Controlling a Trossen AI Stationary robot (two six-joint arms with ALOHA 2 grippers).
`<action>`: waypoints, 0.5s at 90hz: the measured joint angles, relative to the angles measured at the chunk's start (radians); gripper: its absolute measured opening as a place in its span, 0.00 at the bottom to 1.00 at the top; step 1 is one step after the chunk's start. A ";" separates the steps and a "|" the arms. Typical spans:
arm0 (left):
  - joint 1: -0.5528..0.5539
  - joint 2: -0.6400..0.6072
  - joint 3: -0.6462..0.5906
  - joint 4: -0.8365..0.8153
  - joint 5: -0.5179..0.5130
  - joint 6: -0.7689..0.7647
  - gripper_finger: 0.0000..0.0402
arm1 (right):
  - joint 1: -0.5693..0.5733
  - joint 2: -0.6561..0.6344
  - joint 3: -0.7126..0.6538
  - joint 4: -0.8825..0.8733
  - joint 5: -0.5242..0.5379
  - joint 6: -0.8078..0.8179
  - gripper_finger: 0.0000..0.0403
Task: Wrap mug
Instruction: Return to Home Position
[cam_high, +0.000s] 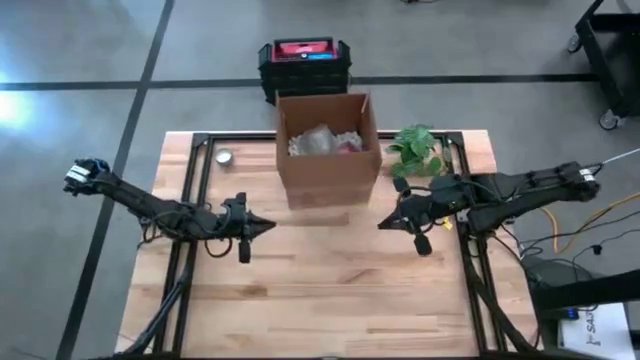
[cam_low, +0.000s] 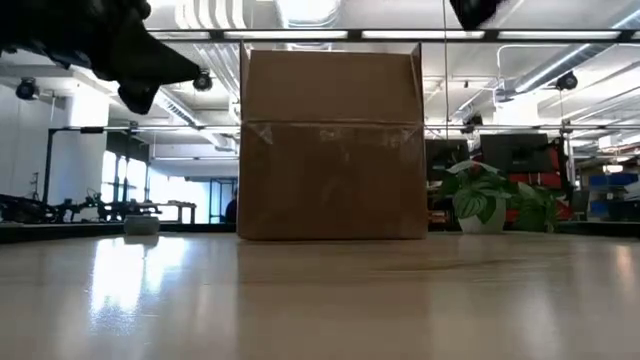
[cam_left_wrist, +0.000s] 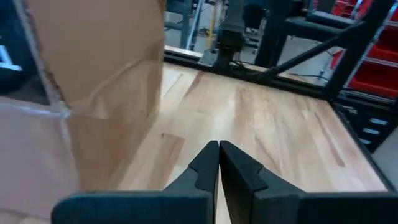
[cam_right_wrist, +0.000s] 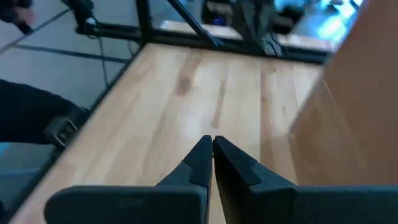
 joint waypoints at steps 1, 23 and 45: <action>0.000 0.000 0.000 0.000 0.000 0.000 0.00 | -0.004 -0.010 -0.017 0.009 0.000 0.001 0.00; 0.000 0.017 -0.001 0.002 0.001 -0.002 0.00 | -0.063 -0.237 -0.311 0.212 0.000 0.100 0.00; 0.000 0.039 -0.008 0.015 0.003 -0.021 0.00 | -0.059 -0.379 -0.474 0.266 0.020 0.221 0.00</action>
